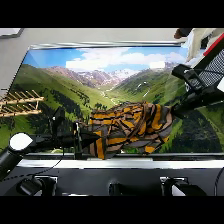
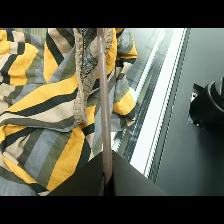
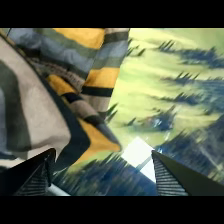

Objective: Fold the clothes and pants, and hang the long-sleeved shirts on hangers.

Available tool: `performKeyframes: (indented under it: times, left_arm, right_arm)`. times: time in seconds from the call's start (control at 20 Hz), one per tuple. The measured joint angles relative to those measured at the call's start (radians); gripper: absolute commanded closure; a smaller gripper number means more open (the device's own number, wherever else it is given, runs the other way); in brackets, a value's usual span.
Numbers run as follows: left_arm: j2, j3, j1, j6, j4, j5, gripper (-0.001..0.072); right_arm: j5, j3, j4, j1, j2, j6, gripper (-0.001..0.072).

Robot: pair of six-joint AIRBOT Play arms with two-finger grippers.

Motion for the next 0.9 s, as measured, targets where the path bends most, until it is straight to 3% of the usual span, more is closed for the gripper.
performKeyframes:
  times: [0.4, 0.65, 0.7, 0.8, 0.85, 0.9]
  left_arm:
    - [0.000, 0.000, 0.000, 0.000, 0.000, 0.000, 0.0687]
    - [0.000, 0.000, 0.000, 0.000, 0.000, -0.005, 0.0687]
    - [0.000, 0.000, 0.000, 0.000, 0.000, -0.004, 0.0687]
    - [0.000, 0.000, 0.000, 0.000, 0.000, -0.004, 0.0688]
    - [0.000, 0.000, 0.001, -0.006, 0.002, -0.003, 0.0687]
    - [0.000, 0.000, 0.001, -0.006, 0.001, 0.009, 0.0687]
  right_arm:
    - [0.012, 0.000, 0.070, 0.000, -0.018, -0.212, 0.0047]
    - [0.008, 0.000, 0.126, 0.000, -0.080, -0.267, 0.0050]
    - [0.007, 0.000, 0.133, -0.001, -0.090, -0.271, 0.0112]
    - [0.011, 0.000, 0.148, -0.001, -0.102, -0.278, 0.0552]
    - [0.017, 0.000, 0.139, -0.001, -0.105, -0.299, 0.0674]
    - [0.037, 0.000, 0.141, -0.003, -0.108, -0.304, 0.0680]
